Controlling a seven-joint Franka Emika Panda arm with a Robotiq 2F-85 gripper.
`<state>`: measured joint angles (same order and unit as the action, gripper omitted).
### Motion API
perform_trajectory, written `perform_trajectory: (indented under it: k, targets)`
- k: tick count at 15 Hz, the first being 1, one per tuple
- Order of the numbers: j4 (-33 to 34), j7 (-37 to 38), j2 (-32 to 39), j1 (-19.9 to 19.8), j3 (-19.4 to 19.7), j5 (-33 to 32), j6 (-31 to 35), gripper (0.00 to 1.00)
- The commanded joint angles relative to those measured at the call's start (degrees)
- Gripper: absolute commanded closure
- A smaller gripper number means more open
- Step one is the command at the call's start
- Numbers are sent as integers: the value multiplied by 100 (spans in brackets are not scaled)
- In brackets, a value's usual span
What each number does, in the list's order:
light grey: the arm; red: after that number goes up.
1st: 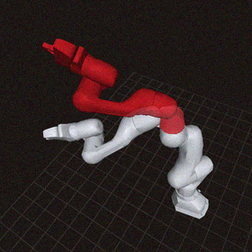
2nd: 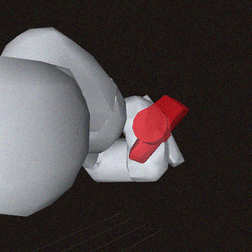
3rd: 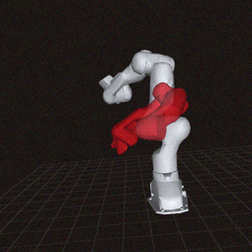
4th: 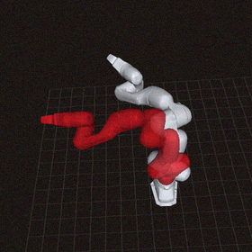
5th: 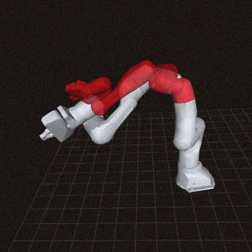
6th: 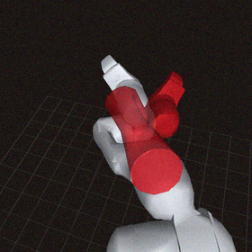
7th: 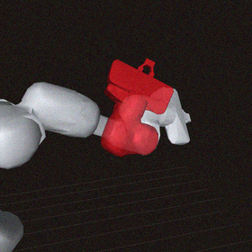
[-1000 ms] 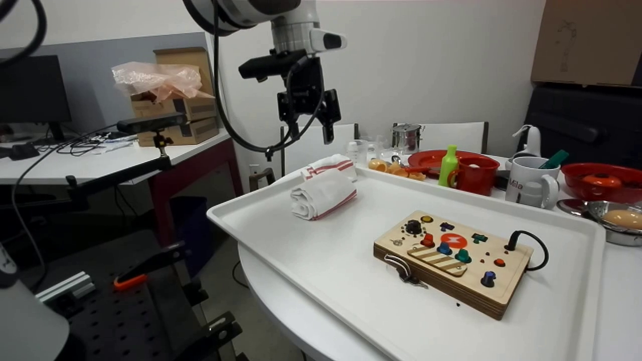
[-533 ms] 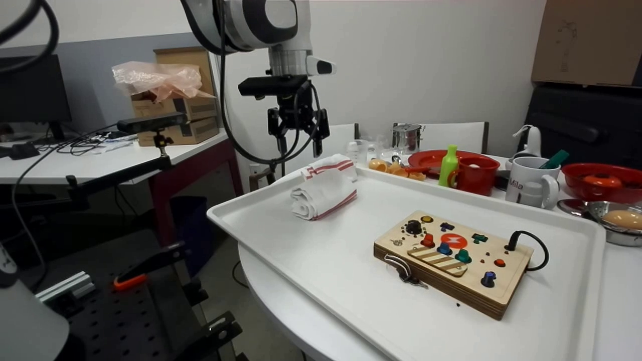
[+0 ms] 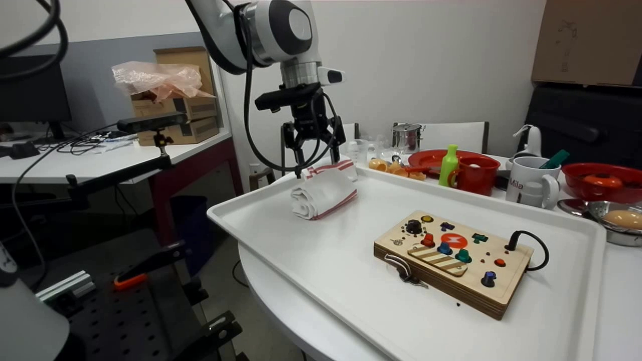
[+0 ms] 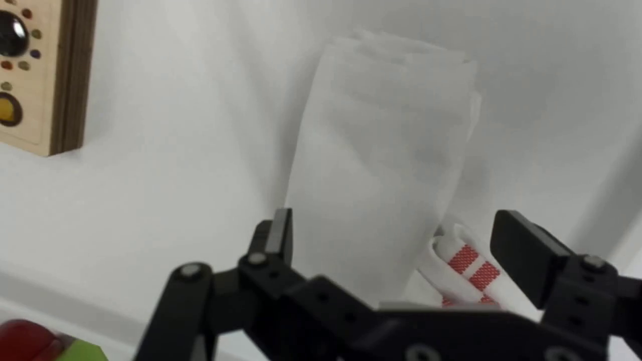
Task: Use the white towel to wipe the table
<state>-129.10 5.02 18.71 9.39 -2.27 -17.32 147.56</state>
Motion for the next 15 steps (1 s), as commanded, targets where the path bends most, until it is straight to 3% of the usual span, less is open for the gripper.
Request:
perform_trajectory:
  k: [1,6,15]
  targets:
    - [319,734,305,222,233,-127,-404,0]
    - [450,952,571,108,156,323,-615,0]
    - [748,726,883,60,144,399,-537,0]
